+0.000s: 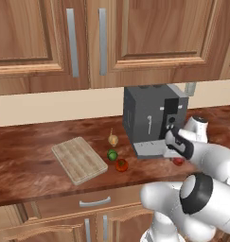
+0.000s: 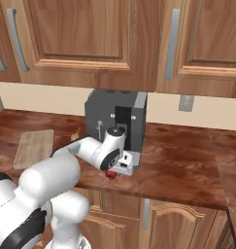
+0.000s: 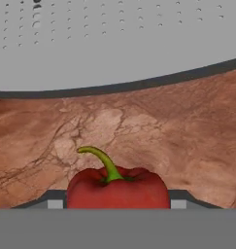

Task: Place the avocado, onion, tomato, and bell pepper on the cutting board.

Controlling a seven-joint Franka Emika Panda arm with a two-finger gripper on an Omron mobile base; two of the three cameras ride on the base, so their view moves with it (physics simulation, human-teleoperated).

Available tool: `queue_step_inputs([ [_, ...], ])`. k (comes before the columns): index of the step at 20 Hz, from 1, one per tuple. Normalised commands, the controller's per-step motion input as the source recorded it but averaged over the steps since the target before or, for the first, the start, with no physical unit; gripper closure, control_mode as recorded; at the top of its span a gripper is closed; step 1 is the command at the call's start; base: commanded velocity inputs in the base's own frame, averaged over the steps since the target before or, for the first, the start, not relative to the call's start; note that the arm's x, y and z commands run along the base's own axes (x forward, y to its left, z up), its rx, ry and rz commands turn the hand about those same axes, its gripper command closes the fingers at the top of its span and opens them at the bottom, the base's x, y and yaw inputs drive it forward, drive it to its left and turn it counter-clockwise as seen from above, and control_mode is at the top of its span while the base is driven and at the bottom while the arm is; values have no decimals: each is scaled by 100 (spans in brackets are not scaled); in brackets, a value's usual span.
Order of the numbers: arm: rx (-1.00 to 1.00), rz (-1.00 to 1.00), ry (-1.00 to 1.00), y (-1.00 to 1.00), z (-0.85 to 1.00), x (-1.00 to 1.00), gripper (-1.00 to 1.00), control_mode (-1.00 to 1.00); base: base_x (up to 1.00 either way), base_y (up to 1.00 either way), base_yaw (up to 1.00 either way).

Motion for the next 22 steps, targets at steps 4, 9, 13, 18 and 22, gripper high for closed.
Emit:
queue_step_inputs([
  [4,0,0,0,21,59,-63,100,-100,0,0,0],
  [9,0,0,0,59,57,-83,100,-100,0,0,0],
  [13,0,0,0,76,54,-85,100,-100,0,0,0],
  [18,0,0,0,69,60,-62,100,-100,0,0,0],
  [22,0,0,0,47,67,-33,100,-100,0,0,0],
])
